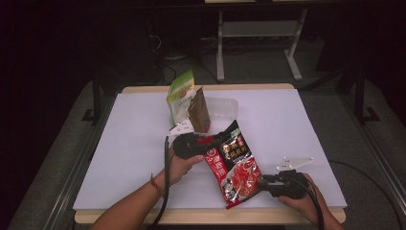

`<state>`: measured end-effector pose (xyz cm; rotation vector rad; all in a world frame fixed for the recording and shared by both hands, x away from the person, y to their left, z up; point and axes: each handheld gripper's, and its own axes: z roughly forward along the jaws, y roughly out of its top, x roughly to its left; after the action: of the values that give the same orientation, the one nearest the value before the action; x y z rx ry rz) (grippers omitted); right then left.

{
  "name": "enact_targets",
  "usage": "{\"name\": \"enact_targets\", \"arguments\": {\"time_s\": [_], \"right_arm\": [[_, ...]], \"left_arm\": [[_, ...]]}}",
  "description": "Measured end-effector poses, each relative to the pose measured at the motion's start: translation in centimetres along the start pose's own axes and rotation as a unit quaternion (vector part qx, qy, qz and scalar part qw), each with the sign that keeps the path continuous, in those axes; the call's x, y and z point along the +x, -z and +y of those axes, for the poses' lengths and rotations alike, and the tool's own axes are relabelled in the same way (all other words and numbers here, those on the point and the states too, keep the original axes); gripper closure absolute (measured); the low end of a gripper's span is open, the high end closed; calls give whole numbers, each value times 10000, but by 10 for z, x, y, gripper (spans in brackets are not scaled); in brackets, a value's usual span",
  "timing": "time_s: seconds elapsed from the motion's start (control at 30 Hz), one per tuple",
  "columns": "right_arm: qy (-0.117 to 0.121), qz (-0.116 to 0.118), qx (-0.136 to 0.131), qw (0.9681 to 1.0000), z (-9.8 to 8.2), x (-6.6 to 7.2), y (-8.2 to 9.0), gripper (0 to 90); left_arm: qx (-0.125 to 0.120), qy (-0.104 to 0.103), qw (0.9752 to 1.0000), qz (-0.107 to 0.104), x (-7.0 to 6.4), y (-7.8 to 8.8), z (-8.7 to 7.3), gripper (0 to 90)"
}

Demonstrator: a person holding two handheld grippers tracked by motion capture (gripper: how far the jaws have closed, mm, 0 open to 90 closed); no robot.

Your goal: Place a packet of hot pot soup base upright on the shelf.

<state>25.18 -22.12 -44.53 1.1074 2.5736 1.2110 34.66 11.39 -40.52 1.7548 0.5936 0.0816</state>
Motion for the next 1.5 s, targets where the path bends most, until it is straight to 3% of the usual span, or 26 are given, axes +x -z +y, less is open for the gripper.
{"name": "enact_targets", "arguments": {"time_s": [0.13, 0.23, 0.4, 0.53, 0.67, 0.77, 0.87, 1.2, 1.5], "right_arm": [[60, -27, 21, 10000, 1, 1, 0, 588], [165, -33, -12, 9999, 3, 1, 2, 473], [310, -38, -332, 9990, 7, 1, 13, 375], [219, -184, -662, 9974, 11, -4, 26, 335], [31, -548, -836, 9950, 9, -15, 31, 315], [40, -921, -760, 9928, 6, -21, 30, 312], [9, -1059, -708, 9918, 4, -26, 30, 312], [55, -1039, -687, 9922, 5, -23, 28, 306], [-22, -1058, -709, 9919, 3, -25, 29, 309]], "left_arm": [[-6, -38, 10000, 35, 0, 2, 0, 873], [-89, -117, 9999, -53, -3, 6, 2, 878], [-211, -167, 9996, -129, -7, 12, 4, 881], [-302, -164, 9993, -160, -10, 17, 5, 881], [-385, -159, 9990, -180, -12, 21, 7, 882], [-423, -158, 9988, -198, -14, 24, 8, 884], [-476, -180, 9984, -233, -17, 27, 10, 885], [-626, -268, 9971, -342, -29, 39, 21, 887], [-755, -251, 9965, -266, -32, 47, 27, 888]]}}
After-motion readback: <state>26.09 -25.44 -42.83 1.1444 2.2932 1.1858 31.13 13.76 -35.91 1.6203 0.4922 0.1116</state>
